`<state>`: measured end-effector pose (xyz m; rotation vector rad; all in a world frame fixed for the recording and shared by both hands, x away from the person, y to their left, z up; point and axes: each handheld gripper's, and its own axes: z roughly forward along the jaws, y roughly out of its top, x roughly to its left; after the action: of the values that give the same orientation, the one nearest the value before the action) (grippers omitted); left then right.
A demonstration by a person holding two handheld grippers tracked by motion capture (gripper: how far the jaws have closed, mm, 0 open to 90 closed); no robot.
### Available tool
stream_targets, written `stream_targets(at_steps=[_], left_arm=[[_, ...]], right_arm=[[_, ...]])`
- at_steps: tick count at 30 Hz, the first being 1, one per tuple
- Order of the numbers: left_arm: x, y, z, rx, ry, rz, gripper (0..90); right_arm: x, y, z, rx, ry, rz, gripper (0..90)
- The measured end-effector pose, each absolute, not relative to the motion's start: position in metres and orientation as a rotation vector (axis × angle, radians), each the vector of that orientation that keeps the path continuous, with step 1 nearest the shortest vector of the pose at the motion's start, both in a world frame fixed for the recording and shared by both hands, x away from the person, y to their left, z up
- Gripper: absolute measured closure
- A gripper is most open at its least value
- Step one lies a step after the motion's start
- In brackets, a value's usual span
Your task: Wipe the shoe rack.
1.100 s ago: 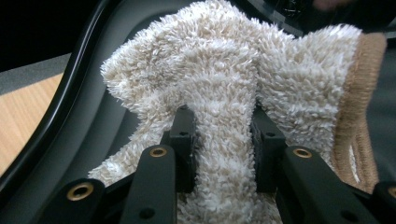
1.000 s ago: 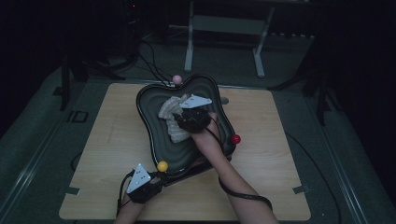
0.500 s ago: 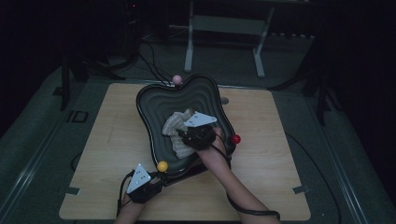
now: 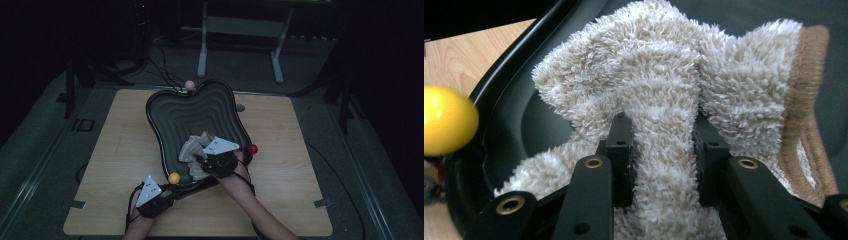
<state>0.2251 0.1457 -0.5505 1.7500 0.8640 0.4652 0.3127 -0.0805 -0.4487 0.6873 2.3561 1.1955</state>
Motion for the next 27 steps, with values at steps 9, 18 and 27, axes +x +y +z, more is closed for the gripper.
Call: stream_targets(at_steps=[9, 18, 27], left_arm=[[0.226, 0.147, -0.552, 1.741, 0.852, 0.456, 72.2], [0.226, 0.147, -0.552, 1.742, 0.852, 0.456, 72.2], [0.226, 0.147, -0.552, 1.736, 0.849, 0.454, 72.2]], right_arm=[[0.307, -0.088, -0.452, 0.696, 2.36, 1.202, 67.9], [0.312, -0.086, -0.445, 0.732, 2.39, 1.206, 67.6], [0.341, -0.068, -0.389, 0.76, 2.26, 1.349, 67.7]])
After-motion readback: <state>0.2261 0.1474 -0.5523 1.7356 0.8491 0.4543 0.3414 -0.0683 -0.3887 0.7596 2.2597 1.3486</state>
